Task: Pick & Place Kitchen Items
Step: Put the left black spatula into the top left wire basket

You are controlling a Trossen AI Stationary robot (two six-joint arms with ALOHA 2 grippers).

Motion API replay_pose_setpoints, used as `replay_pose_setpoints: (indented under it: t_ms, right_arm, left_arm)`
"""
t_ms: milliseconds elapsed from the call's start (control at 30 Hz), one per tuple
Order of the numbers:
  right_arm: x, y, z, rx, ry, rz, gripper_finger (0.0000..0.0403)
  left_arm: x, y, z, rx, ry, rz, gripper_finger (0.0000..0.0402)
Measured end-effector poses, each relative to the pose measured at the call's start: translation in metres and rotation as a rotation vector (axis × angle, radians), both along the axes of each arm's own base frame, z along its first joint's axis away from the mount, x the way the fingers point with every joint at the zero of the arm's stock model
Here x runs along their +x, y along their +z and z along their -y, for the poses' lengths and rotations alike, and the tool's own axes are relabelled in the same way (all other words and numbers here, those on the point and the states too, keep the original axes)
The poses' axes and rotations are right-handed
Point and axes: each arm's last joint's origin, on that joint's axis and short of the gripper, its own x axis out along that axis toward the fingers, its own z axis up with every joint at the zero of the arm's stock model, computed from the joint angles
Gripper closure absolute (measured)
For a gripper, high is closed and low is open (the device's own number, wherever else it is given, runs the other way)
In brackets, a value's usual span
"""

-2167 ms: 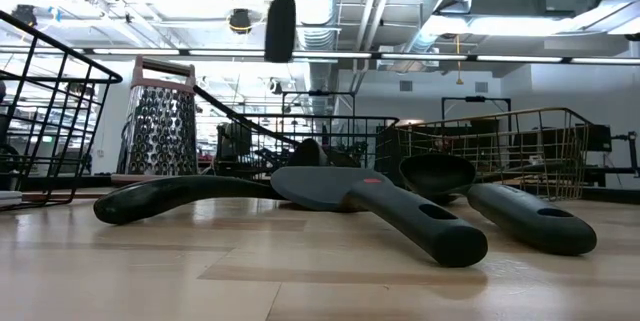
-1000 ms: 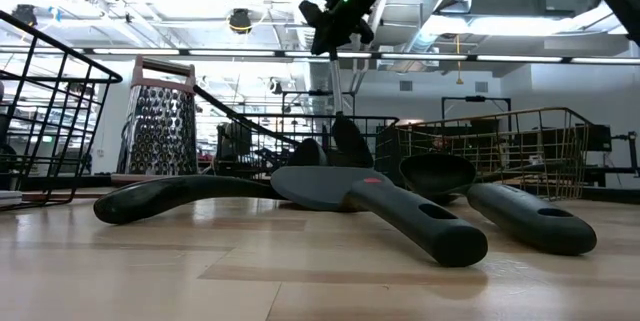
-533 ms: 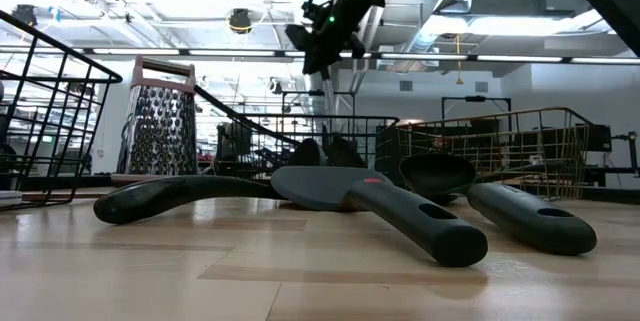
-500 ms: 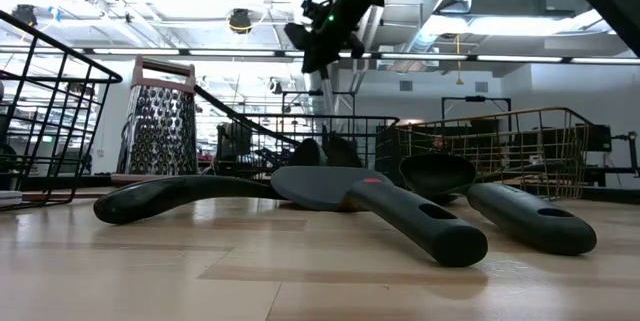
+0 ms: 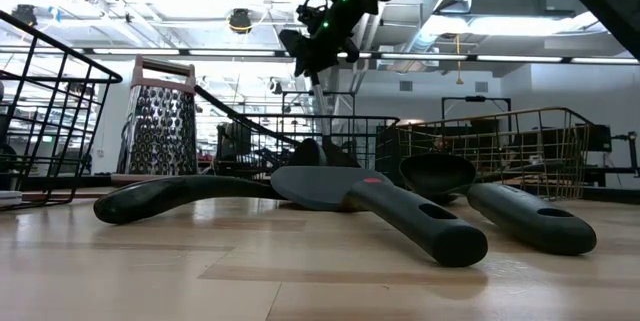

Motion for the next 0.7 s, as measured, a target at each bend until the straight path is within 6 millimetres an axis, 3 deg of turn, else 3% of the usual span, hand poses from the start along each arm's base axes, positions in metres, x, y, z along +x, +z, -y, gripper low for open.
replay_pose_setpoints:
  t_ms: [500, 700]
  right_arm:
    - [0.0007, 0.0002, -0.0007, 0.004, 0.015, 0.004, 0.0133]
    - [0.0017, 0.0023, -0.0028, 0.046, 0.087, 0.016, 0.0089]
  left_arm:
    - [0.0000, -0.0006, 0.0000, -0.003, 0.000, -0.005, 0.0259]
    - [0.0000, -0.0008, 0.0000, -0.004, 0.000, -0.007, 0.0259]
